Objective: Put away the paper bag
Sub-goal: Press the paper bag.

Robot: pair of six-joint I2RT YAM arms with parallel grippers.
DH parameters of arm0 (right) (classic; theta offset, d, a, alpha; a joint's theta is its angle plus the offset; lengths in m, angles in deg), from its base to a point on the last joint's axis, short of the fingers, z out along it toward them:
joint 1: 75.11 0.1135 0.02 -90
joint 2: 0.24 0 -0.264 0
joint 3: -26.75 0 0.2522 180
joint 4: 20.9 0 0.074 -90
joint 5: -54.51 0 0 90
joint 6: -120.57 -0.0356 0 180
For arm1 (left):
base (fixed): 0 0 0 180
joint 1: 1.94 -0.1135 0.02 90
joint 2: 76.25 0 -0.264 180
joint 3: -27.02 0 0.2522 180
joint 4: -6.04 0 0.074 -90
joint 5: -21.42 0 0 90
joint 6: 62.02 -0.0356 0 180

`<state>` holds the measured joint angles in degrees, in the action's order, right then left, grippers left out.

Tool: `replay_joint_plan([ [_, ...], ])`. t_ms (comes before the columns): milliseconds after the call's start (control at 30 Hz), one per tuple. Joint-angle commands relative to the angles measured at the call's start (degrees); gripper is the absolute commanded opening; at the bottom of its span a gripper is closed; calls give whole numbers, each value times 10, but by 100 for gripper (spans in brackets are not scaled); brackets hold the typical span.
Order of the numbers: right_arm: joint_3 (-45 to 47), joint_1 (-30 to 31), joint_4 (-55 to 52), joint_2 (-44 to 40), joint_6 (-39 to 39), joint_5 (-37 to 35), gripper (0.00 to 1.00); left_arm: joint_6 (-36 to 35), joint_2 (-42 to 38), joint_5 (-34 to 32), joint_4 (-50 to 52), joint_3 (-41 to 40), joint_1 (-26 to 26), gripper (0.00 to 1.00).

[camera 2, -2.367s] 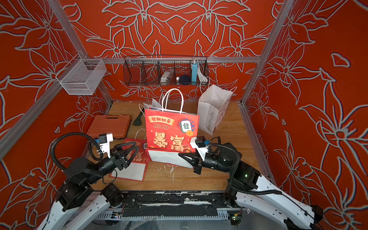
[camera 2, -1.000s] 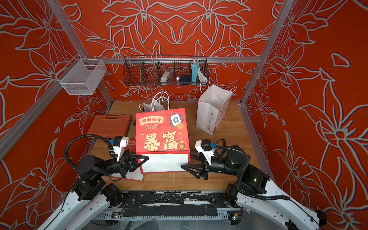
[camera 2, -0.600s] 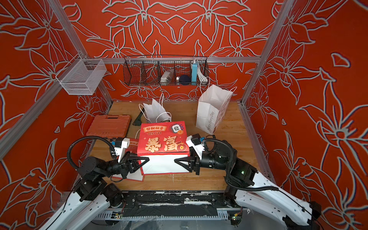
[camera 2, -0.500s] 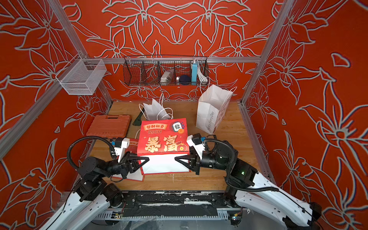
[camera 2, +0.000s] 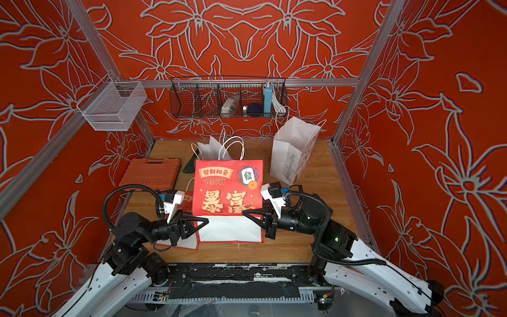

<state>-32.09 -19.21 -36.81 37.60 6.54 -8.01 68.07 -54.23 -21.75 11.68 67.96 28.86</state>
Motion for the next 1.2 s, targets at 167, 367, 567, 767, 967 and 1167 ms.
replay_joint_plan([
  [167, -43, -3, -10, -9, 27, -53, 26, -20, 0, 20, 34, -4, 1, 0],
  [367, -57, -4, -15, -7, 41, -57, 0, -31, -2, 21, 58, -1, 1, 0],
  [567, -73, -4, -21, -1, 41, -67, 38, -50, -2, 27, 86, 3, 1, 0],
  [767, -90, -4, -20, 5, 52, -62, 0, -55, -4, 30, 95, 1, 1, 0],
  [967, -104, -4, -20, 13, 54, -65, 22, -61, -7, 32, 108, 2, 2, 0],
  [1167, -129, -4, -22, 21, 69, -65, 0, -70, -8, 33, 121, 2, 1, 0],
])
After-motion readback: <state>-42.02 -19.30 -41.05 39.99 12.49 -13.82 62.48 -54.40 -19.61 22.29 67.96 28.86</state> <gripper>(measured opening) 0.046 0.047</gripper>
